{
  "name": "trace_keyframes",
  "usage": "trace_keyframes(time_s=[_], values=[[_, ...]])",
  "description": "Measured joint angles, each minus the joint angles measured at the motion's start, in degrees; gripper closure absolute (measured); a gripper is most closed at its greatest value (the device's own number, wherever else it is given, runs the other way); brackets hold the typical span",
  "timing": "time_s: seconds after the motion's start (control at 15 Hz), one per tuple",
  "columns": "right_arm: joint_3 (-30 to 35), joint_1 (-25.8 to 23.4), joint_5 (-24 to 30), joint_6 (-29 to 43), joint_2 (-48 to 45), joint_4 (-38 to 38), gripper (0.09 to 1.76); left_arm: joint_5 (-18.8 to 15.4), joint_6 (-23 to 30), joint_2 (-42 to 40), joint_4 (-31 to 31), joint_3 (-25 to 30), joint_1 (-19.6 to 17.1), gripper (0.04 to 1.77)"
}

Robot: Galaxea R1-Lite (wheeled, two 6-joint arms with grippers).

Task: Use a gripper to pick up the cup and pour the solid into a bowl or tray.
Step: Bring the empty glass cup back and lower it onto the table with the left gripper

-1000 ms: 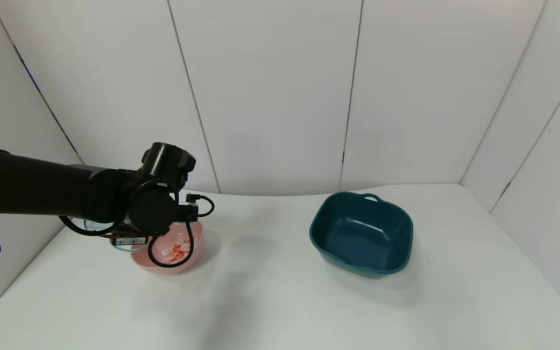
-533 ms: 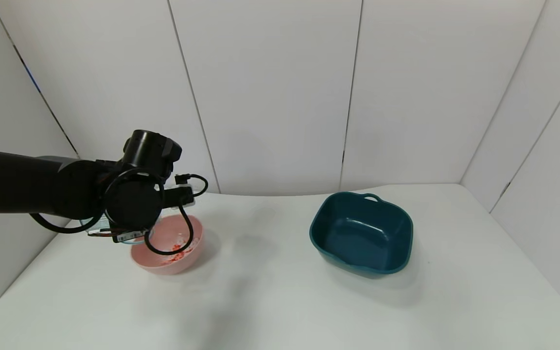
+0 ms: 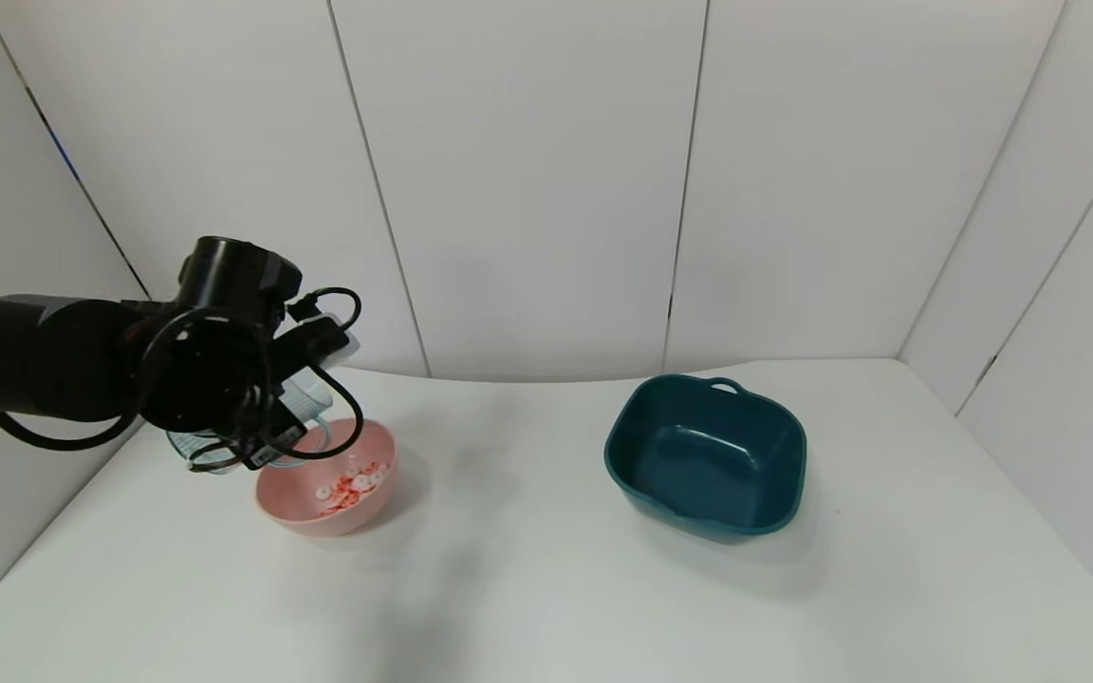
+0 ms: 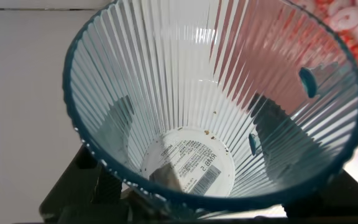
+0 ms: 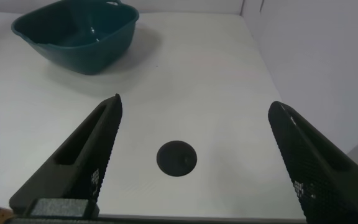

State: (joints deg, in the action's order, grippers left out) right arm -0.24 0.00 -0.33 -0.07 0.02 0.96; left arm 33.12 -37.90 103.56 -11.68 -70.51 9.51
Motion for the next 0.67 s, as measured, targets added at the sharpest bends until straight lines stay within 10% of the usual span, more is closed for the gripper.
trace_keyframes(time_s=[0.4, 0.67], values=[[-0.02, 0.00, -0.02, 0.00, 0.00, -0.02, 0.14, -22.74, 13.98, -7.36, 1.32, 2.95, -7.67, 0.48], [0.02, 0.00, -0.11, 0.34, 0.00, -0.20, 0.14, -28.59, 18.62, -10.18, 16.91, 8.80, -13.49, 0.48]])
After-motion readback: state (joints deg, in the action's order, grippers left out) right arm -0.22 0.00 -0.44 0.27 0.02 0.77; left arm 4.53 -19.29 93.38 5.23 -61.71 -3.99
